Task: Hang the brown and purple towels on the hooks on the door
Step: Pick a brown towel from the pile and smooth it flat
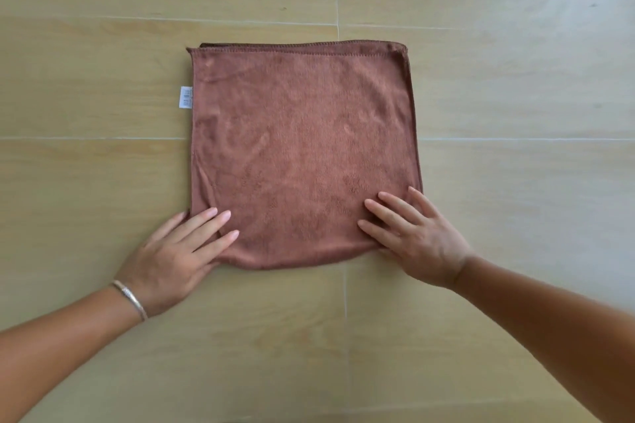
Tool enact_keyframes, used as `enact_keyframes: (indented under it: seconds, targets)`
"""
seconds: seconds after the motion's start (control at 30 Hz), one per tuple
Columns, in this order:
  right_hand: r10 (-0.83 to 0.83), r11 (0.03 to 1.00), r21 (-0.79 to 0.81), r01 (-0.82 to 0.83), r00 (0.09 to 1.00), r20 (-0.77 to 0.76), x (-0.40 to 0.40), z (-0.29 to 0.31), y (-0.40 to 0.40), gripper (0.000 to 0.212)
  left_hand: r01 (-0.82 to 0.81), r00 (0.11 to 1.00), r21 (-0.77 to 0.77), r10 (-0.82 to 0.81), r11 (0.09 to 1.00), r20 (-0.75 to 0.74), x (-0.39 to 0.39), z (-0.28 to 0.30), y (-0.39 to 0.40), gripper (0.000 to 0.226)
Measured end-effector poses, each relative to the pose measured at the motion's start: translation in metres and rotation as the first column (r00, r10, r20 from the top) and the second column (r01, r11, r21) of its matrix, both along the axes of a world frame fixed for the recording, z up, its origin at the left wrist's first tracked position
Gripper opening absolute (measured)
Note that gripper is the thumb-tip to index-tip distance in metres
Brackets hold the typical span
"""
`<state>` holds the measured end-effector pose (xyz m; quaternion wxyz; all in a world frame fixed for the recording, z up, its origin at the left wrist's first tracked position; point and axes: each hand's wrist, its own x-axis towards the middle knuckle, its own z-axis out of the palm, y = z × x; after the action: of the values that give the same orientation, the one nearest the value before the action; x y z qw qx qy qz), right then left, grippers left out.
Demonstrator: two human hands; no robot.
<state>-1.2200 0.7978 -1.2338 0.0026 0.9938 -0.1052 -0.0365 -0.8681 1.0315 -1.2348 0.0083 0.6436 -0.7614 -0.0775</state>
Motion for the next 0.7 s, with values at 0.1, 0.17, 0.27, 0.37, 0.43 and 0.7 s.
enact_keyframes:
  seconds: [0.1, 0.17, 0.27, 0.37, 0.43, 0.7]
  targets:
    - [-0.178, 0.984, 0.005, 0.179, 0.98, -0.085, 0.007, 0.03, 0.011, 0.038, -0.143, 0.989, 0.037, 0.144, 0.989, -0.014, -0.012, 0.024, -0.001, 0.047]
    - [-0.273, 0.961, 0.012, 0.276, 0.956, -0.104, 0.013, 0.06, 0.012, 0.035, -0.244, 0.969, 0.032, 0.245, 0.969, -0.023, -0.009, 0.05, -0.006, 0.029]
    - [-0.316, 0.947, 0.029, 0.318, 0.947, -0.061, 0.028, 0.125, 0.002, 0.028, -0.379, 0.922, 0.052, 0.382, 0.924, -0.063, 0.002, 0.11, -0.025, 0.024]
    - [-0.342, 0.939, 0.032, 0.342, 0.94, -0.019, 0.042, 0.204, -0.014, 0.024, -0.428, 0.901, -0.023, 0.424, 0.904, -0.085, 0.01, 0.188, -0.044, 0.011]
    - [-0.349, 0.936, 0.028, 0.35, 0.937, -0.018, 0.048, 0.261, -0.026, 0.024, -0.477, 0.876, -0.053, 0.469, 0.878, -0.117, 0.019, 0.245, -0.056, 0.009]
    - [-0.323, 0.939, -0.101, 0.329, 0.943, 0.074, 0.075, 0.539, -0.086, 0.027, -0.647, 0.74, -0.054, 0.608, 0.761, -0.289, 0.06, 0.52, -0.13, 0.01]
